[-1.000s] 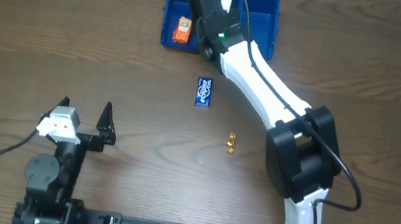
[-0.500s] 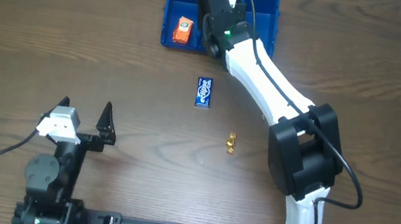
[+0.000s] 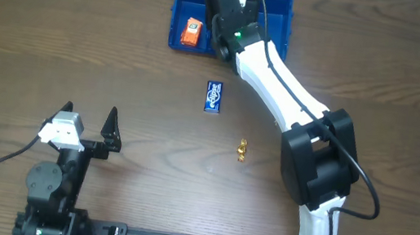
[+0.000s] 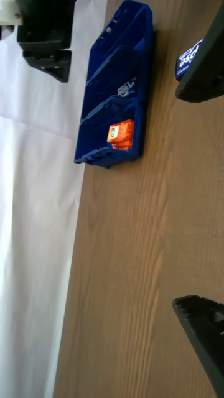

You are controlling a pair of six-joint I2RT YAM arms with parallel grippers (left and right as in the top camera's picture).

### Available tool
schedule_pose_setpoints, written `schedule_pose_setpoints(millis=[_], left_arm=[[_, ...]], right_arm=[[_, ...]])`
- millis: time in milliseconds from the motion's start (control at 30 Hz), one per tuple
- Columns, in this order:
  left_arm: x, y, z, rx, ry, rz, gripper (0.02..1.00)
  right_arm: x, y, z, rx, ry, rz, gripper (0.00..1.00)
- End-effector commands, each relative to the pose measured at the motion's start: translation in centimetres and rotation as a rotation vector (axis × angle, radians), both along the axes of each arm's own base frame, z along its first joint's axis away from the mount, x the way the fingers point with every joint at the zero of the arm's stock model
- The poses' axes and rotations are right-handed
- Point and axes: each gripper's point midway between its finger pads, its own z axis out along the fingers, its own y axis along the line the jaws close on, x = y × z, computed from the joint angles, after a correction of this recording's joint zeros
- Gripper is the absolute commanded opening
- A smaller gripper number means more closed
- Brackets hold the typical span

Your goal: Sort Candies Into Trays

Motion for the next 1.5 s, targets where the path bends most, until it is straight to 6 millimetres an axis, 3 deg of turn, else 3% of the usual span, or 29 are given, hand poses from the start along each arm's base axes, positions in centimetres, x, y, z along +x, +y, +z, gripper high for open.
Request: schedule_pose_setpoints(millis=[33, 167, 267, 400, 500, 667, 833, 1500], left_arm=[[-0.1, -0.4, -1.6, 0.013, 0.048, -0.024, 0.998], [-0.1, -0.4, -1.6, 0.013, 0.048, -0.024, 0.998], [-0.1, -0.4, -1.6, 0.013, 0.048, -0.024, 0.998], [-0.1, -0.4, -1.6, 0.014, 0.048, -0.024, 0.998], [-0.1, -0.4, -1.6, 0.013, 0.048, -0.024, 0.998], [-0.1, -0.4, -1.6, 0.014, 0.048, -0.024, 0.998], [-0.1, -0.4, -1.6, 0.014, 0.047, -0.024, 0.998], [-0.1, -0.4, -1.6, 0.013, 0.048, -0.024, 0.998]], right_arm=[[-2.0, 0.1, 4.7, 0.003, -0.023, 0.011, 0.698], [-6.4, 0.9, 6.9, 0.030, 0.057, 0.064, 0.700], [-10.0, 1.7, 6.1, 0.054, 0.173, 0.086, 0.702], [-13.3, 2.7, 2.1, 0.081, 0.353, 0.115, 0.700], [-14.7, 2.5, -2.5, 0.082, 0.465, 0.077, 0.700], [-15.9, 2.9, -8.1, 0.070, 0.593, 0.063, 0.700], [-16.5, 2.8, -11.7, 0.060, 0.671, 0.012, 0.700], [-18.1, 1.3, -15.7, 0.044, 0.755, -0.036, 0.698]])
